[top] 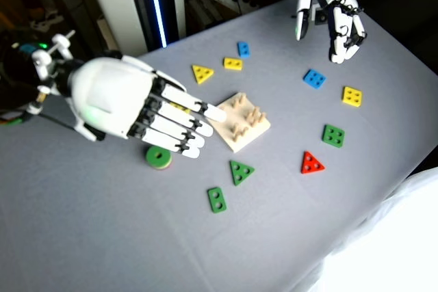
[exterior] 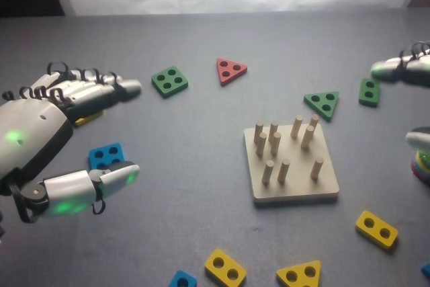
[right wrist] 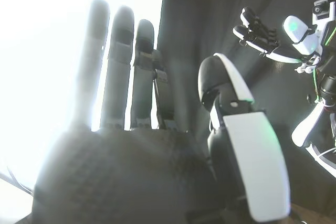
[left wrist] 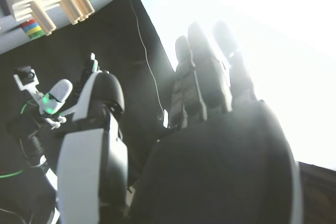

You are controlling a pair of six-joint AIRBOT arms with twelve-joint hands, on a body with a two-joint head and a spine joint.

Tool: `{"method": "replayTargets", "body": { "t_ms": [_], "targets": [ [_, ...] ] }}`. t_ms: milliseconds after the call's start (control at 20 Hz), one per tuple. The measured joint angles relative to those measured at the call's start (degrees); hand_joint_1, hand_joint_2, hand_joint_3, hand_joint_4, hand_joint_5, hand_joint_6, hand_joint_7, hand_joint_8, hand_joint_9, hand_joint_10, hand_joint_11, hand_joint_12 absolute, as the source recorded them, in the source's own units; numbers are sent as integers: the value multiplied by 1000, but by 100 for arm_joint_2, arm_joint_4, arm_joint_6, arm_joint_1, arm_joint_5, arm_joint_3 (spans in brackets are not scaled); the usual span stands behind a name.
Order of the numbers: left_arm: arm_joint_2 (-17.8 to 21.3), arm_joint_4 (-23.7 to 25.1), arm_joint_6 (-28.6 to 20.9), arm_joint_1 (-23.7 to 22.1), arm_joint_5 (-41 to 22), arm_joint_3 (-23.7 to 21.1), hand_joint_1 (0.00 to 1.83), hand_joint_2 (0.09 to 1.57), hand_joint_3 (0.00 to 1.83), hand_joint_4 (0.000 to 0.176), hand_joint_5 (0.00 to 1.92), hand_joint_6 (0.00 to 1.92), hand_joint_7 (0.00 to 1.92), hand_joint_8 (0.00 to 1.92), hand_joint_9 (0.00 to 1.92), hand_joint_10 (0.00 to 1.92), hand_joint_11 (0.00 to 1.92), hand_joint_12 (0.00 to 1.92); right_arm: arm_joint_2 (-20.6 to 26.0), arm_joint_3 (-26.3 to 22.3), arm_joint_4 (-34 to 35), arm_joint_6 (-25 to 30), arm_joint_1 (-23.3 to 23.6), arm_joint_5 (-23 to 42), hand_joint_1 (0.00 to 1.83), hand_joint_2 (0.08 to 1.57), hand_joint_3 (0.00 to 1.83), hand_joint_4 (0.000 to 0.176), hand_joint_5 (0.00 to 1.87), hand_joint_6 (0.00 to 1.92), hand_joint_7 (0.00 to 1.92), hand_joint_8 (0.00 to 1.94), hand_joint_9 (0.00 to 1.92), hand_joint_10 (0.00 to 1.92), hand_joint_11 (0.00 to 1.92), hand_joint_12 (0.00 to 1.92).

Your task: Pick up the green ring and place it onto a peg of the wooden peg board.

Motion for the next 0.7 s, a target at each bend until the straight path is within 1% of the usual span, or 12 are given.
{"method": "replayTargets", "body": {
  "t_ms": [100,150,200,250,300,400,450,500,550,600,650,700],
  "targets": [
    [0,26,-24,24,-4,0,689,1068,1,60,437,1,315,2,251,15,0,509,-35,44,-31,0,2,-216,989,1038,1,108,390,0,332,0,328,0,50,764],
    [0,15,-24,24,11,0,686,1064,0,71,396,0,301,0,243,8,0,520,-68,90,-42,-22,31,-380,1000,1016,0,142,330,0,288,0,285,0,15,762],
    [0,11,-24,24,31,0,674,1068,1,69,380,0,297,0,244,7,0,527,-105,144,-46,-37,63,-549,1002,999,0,139,319,0,282,1,284,3,19,761],
    [0,11,-33,24,44,0,656,1071,1,78,360,0,292,0,244,5,0,552,-197,254,-101,-76,155,-868,980,970,0,147,313,0,284,0,307,1,83,724],
    [0,13,-37,24,44,0,652,1075,1,79,350,1,279,2,237,1,0,507,-214,271,-98,-83,175,-927,973,954,0,153,311,0,294,3,331,9,127,736],
    [0,11,-68,28,42,13,645,1075,1,75,343,0,282,5,241,3,0,496,-337,396,-153,-146,216,-1285,944,947,0,148,315,2,325,13,366,19,160,752],
    [-15,4,-94,33,37,46,669,1073,0,74,336,0,277,2,235,0,0,476,-391,466,-146,-164,238,-1504,964,941,0,136,328,1,347,4,386,10,156,769],
    [-31,-13,-118,42,46,61,652,1077,1,71,335,0,284,2,240,1,0,493,-417,514,-127,-168,238,-1641,978,944,0,131,332,0,352,1,386,3,154,725],
    [-31,-9,-133,44,57,63,638,1082,2,72,329,0,280,0,237,0,0,499,-439,560,-116,-170,238,-1753,1005,935,0,119,353,0,373,0,421,4,205,711],
    [-31,-4,-136,52,59,63,650,1084,1,73,328,0,276,0,231,0,0,478,-442,597,-83,-186,238,-1897,1011,945,5,114,361,1,382,2,439,8,212,708],
    [-31,-7,-136,52,61,63,677,1085,1,66,333,2,273,0,226,0,0,477,-448,640,-83,-190,238,-1969,1044,946,4,101,373,5,397,7,460,15,228,713],
    [-31,-7,-146,52,59,63,686,1080,0,66,339,2,272,0,228,1,0,502,-452,664,-35,-210,238,-2039,1070,941,1,96,391,11,413,11,481,20,244,717]
  ]
}}
